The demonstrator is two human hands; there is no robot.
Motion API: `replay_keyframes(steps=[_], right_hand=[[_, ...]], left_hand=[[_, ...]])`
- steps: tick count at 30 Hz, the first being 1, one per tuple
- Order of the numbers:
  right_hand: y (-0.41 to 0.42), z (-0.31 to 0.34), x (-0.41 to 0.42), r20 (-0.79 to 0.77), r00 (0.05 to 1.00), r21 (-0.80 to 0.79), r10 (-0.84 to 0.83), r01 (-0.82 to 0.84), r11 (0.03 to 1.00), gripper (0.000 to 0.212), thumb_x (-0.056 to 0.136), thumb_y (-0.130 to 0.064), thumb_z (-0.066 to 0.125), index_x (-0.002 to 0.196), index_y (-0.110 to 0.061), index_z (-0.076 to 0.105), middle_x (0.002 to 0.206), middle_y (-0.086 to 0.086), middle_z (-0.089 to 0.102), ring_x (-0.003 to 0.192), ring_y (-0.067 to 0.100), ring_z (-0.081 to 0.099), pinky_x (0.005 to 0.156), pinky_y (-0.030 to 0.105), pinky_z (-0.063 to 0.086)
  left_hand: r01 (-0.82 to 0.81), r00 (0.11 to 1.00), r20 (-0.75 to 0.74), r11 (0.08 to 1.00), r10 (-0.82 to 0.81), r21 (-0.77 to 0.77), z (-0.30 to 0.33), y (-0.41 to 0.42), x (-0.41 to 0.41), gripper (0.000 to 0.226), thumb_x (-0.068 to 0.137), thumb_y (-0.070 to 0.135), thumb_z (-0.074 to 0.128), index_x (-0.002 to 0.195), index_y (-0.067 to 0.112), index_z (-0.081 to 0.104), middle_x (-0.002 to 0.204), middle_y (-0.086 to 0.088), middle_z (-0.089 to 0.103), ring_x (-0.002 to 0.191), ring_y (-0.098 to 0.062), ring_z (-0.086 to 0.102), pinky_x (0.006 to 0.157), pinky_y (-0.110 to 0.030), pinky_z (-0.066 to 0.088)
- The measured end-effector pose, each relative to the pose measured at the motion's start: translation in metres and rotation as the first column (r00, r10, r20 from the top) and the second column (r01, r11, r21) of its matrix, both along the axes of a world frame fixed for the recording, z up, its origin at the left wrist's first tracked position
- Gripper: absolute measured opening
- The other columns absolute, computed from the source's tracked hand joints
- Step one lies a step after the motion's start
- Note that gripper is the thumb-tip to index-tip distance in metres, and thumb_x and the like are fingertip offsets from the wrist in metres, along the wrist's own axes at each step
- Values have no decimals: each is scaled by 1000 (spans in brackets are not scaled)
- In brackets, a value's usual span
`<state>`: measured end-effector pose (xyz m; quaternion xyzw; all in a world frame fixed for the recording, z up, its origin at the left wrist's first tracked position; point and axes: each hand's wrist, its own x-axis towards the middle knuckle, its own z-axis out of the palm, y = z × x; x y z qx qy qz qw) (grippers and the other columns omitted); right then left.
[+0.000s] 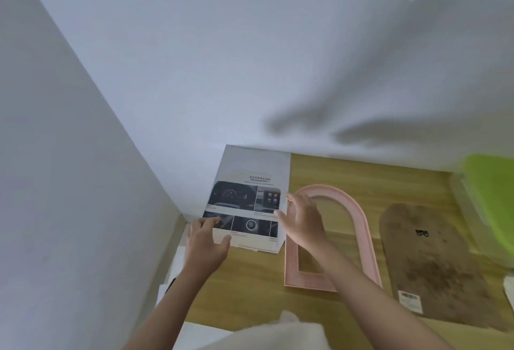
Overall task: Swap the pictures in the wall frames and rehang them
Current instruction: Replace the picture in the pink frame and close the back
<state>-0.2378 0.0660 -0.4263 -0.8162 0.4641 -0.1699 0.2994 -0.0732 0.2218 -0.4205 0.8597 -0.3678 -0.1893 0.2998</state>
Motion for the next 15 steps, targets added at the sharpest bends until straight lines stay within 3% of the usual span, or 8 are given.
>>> replay_keyframes(steps=[5,12,15], right_hand=[[-41,-4,44,-248,963,14,105,-105,994,54,81,-50,60,127,-24,49,120,1,55,117,26,48,94,44,41],[-95,-8,80,-403,894,133,195,-154,979,60,72,-53,68,121,-26,46,115,4,46,110,26,47,90,41,44],[-104,-8,89,-455,857,190,243,-173,966,79,66,-58,73,132,-29,41,121,5,39,114,24,43,92,41,43]], left_hand=[[-5,1000,-8,998,5,69,-8,-7,29,53,79,28,69,127,18,49,120,-3,45,116,-19,40,82,-22,33],[-9,998,-58,993,16,115,-18,-18,44,65,75,28,74,132,20,44,124,1,41,118,-14,35,88,-18,33],[-7,998,-65,989,17,147,-22,-22,48,68,74,28,75,134,20,43,125,1,40,117,-13,33,93,-21,35]])
